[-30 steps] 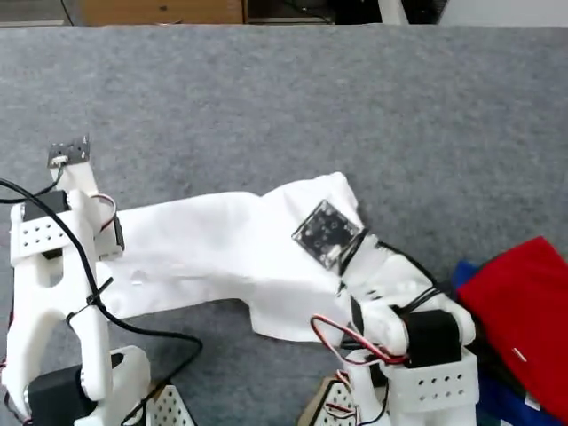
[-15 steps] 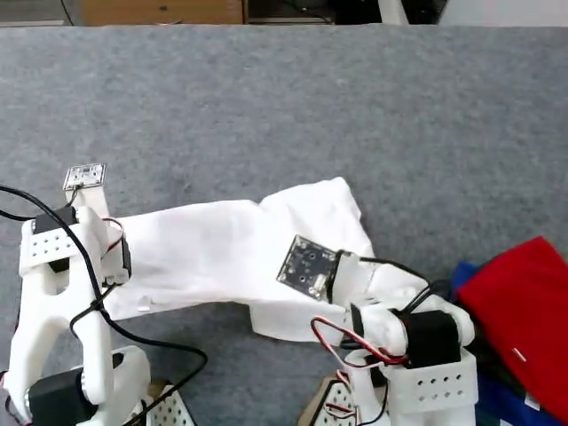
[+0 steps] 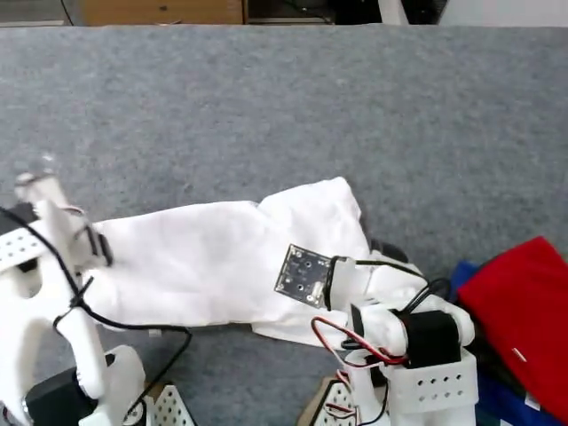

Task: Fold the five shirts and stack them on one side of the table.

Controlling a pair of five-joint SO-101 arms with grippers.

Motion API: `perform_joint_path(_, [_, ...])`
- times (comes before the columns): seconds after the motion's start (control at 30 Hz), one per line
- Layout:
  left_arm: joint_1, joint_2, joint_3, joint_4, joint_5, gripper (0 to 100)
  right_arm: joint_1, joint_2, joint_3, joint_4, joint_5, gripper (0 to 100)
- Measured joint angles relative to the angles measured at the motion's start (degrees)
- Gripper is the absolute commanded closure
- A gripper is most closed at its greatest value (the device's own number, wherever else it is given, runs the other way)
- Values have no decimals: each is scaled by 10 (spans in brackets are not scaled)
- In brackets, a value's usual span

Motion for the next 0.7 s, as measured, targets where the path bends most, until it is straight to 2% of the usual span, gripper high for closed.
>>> perform_joint_path(0.13, [12, 0, -65, 0, 64, 962, 0, 1, -11, -75, -5, 994])
perform_joint_path(0.27, [86, 0, -90, 0, 130, 978, 0, 45, -9, -210, -79, 928])
perform_joint_path(0.4, [164, 2, -82, -24, 181, 981, 0, 134, -4, -356, -155, 929])
perform_joint_path(0.57, [173, 79, -52, -111, 205, 981, -11, 295, -11, -446, -224, 929])
perform_joint_path(0.7, [171, 193, -63, -122, 210, 981, -11, 443, -84, -458, -279, 929])
